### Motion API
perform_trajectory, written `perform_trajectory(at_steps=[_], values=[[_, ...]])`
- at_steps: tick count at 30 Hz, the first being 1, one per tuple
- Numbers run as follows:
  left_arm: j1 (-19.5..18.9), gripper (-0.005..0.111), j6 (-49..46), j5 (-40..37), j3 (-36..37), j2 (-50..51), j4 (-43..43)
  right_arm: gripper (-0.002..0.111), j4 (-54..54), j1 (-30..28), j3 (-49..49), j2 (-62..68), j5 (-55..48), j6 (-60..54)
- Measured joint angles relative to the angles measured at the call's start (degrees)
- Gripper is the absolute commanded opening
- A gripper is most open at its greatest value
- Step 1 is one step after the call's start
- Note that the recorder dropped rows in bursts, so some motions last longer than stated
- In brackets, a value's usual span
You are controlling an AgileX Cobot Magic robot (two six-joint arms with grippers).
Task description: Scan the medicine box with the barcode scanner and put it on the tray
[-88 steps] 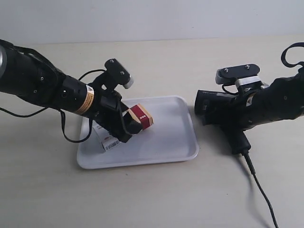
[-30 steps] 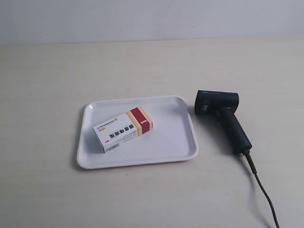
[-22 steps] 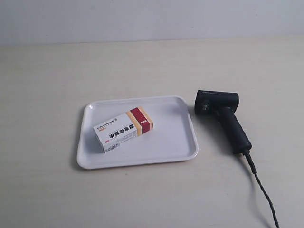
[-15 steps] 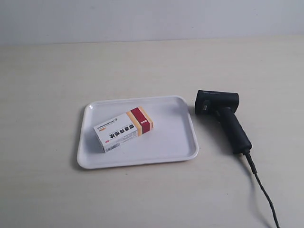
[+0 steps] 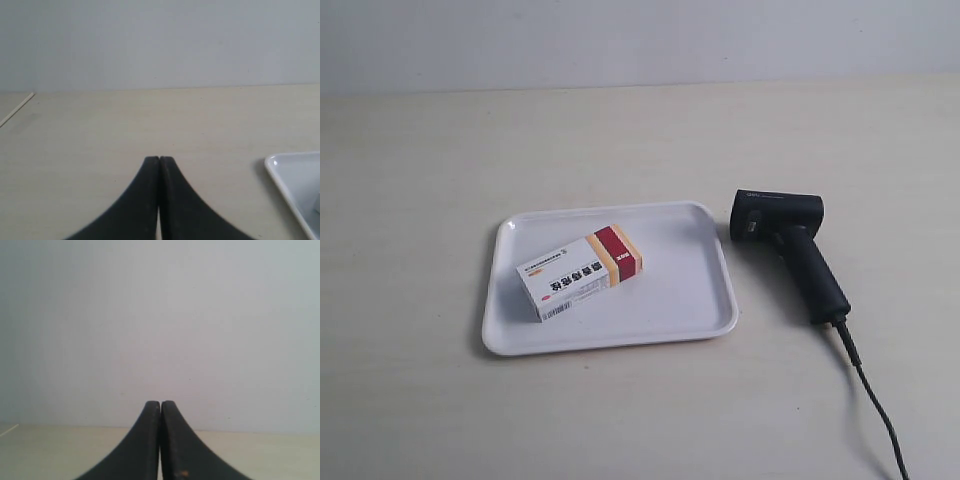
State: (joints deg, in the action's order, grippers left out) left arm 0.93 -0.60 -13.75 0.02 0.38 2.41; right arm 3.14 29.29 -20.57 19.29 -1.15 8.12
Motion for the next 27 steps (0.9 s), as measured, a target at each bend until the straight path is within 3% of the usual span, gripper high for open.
perform_trajectory(at_steps=[19,27], values=[[0.0,0.002,0.1,0.0,0.0,0.0,0.2,0.001,1.6,0.0,0.0,0.0,0.0,2.3],[0.0,0.002,0.2,0.0,0.0,0.0,0.2,0.001,2.0,0.0,7.5,0.0,-11.6,0.7]])
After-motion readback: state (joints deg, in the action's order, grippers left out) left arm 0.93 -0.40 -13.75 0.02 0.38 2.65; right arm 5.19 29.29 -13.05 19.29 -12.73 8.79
